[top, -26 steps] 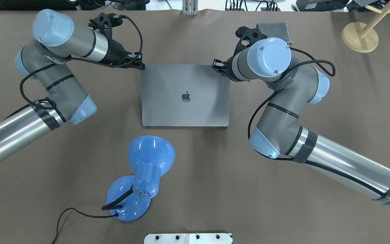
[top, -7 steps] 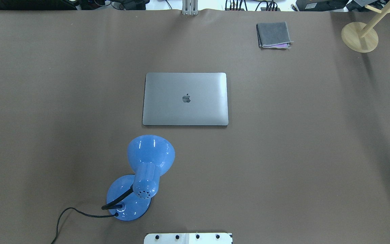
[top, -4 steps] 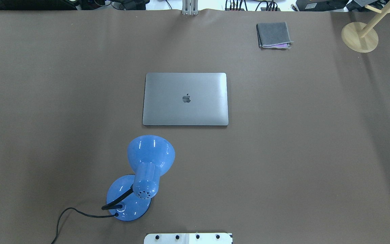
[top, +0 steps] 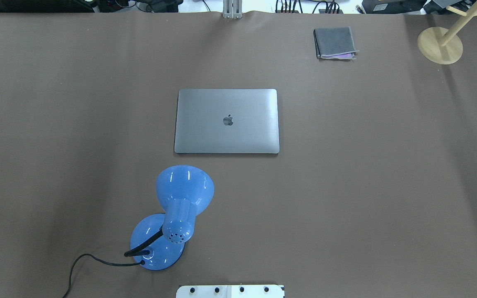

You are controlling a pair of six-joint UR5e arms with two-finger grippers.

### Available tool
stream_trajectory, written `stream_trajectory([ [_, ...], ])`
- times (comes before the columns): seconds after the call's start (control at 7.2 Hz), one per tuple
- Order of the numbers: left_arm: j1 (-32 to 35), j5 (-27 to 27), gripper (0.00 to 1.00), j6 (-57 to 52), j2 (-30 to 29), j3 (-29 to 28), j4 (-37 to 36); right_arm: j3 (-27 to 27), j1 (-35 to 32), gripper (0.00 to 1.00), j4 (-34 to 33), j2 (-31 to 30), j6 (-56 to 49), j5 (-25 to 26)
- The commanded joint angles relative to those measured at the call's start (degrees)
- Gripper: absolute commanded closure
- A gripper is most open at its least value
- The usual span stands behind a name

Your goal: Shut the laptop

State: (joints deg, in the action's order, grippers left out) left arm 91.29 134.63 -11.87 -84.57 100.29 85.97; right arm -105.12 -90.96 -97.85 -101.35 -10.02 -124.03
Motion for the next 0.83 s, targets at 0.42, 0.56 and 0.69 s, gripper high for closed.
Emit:
stream_trajectory([
  [0.42,0.0,0.0,0.0,0.2,3.8,1.0,1.2,0.4,0.2,0.0,-0.1,-1.0,0.0,-3.1],
  [0.56,0.0,0.0,0.0,0.3,3.9,0.9,1.2,0.4,0.2,0.0,-0.1,-1.0,0.0,-3.4],
  [0.69,0.1,0.0,0.0,0.3,3.9,1.1,1.2,0.4,0.2,0.0,-0.1,-1.0,0.0,-3.8],
])
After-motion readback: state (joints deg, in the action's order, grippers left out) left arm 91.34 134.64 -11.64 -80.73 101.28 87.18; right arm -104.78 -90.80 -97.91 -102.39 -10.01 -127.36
